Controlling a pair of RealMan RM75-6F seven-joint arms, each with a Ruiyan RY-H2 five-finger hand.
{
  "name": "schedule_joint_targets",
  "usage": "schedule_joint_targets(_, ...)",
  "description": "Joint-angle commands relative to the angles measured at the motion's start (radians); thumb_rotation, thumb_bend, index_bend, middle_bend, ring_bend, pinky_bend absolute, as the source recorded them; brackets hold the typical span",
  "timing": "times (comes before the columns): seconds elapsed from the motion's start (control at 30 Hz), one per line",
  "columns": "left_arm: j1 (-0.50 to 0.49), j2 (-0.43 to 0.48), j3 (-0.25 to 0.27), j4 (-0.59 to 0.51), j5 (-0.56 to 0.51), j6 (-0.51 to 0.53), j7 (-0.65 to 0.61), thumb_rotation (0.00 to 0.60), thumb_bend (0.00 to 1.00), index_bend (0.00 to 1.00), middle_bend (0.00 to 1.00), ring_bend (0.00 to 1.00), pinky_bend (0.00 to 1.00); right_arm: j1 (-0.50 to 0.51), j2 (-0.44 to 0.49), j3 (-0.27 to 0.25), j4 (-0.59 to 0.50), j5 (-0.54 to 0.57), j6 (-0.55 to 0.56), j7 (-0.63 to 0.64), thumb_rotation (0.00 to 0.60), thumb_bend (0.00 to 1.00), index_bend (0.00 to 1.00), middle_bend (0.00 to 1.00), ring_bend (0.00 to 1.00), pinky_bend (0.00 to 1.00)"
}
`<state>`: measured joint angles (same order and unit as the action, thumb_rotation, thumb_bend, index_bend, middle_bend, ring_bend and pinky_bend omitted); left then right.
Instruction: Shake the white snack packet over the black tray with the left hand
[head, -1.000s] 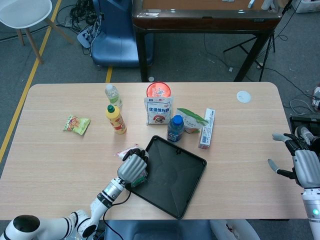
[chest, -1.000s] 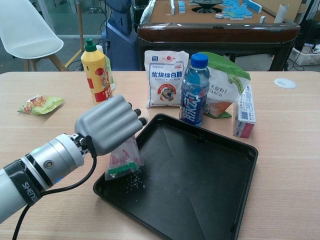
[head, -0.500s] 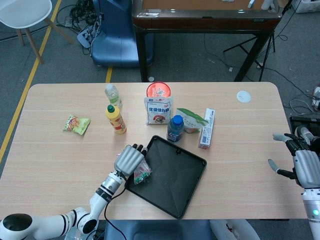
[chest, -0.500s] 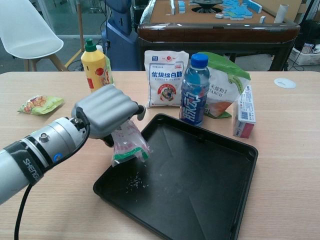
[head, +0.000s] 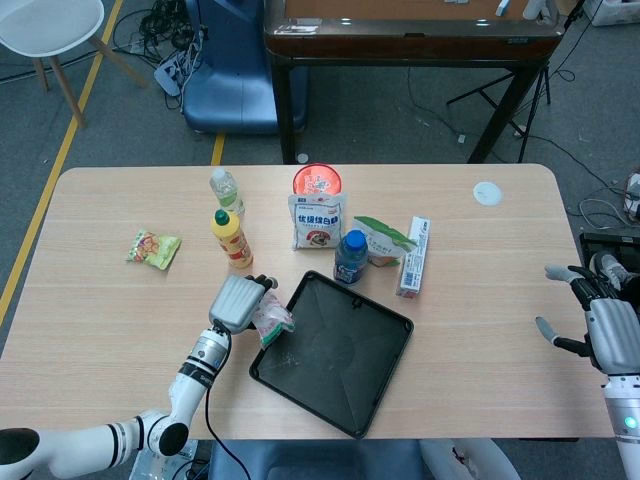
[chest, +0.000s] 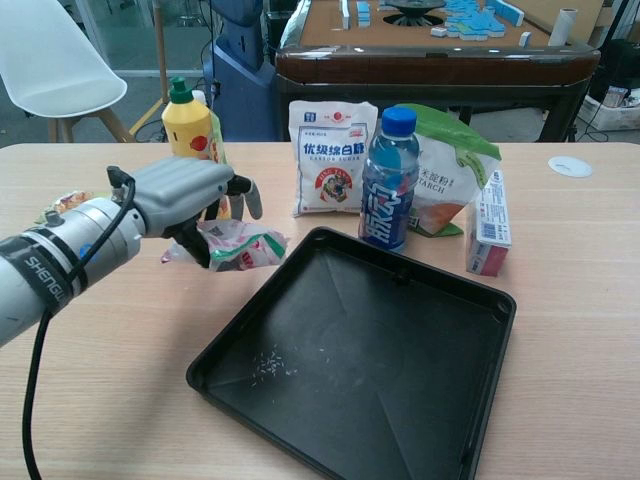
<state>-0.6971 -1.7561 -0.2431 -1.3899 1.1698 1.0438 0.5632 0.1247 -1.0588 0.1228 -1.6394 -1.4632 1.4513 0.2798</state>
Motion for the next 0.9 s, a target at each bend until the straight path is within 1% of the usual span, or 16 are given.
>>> schedule_joint_targets(0.03,0.019,0.049,-0.037,-0.058,-0.084,-0.052,-0.111,0.600,0.27,0.35,0.56,0.55,0.84,0.001,-0.001,0.000,0.001,0.001,-0.002,0.000,0.600,0.26,0.23,0.29,0.16,0.20)
schedule_joint_targets(0.13,0.027,0.084,-0.049,-0.085,-0.129,-0.092,-0.184,0.600,0.27,0.36,0.56,0.55,0.84,0.002,-0.001,0.001,0.000,0.002,-0.003,-0.001,0.600,0.26,0.23,0.29,0.16,0.20)
schedule_joint_targets(0.27,0.034,0.116,-0.047,-0.089,-0.131,-0.120,-0.268,0.600,0.27,0.36,0.56,0.55,0.84,0.004,-0.002,0.002,-0.001,0.002,-0.006,-0.004,0.600,0.26,0.23,0.29,0.16,0.20)
schedule_joint_targets(0.47,0.041,0.165,-0.039,-0.088,-0.135,-0.210,-0.428,0.600,0.27,0.36,0.56,0.55,0.84,0.006,-0.004,0.002,-0.002,0.004,-0.010,-0.007,0.600,0.26,0.23,0.29,0.16,0.20)
schedule_joint_targets(0.6,0.036,0.197,-0.033,-0.056,-0.111,-0.292,-0.553,0.600,0.27,0.36,0.56,0.55,0.84,0.006,-0.005,0.002,-0.001,0.007,-0.012,-0.008,0.600,0.26,0.23,0.29,0.16,0.20)
schedule_joint_targets(0.7,0.031,0.195,-0.022,-0.018,-0.079,-0.310,-0.602,0.600,0.27,0.36,0.56,0.55,0.84,0.007,-0.007,0.003,0.000,0.010,-0.015,-0.009,0.600,0.26,0.23,0.29,0.16,0.20)
schedule_joint_targets(0.8,0.023,0.197,-0.019,0.000,-0.072,-0.355,-0.672,0.600,0.27,0.35,0.56,0.54,0.82,0.011,-0.010,0.003,0.001,0.012,-0.021,-0.009,0.600,0.26,0.23,0.29,0.16,0.20)
schedule_joint_targets(0.9,0.010,0.193,-0.013,0.021,-0.062,-0.386,-0.707,0.600,0.27,0.33,0.55,0.53,0.80,0.013,-0.012,0.004,0.003,0.012,-0.024,-0.009,0.600,0.26,0.23,0.29,0.16,0.20)
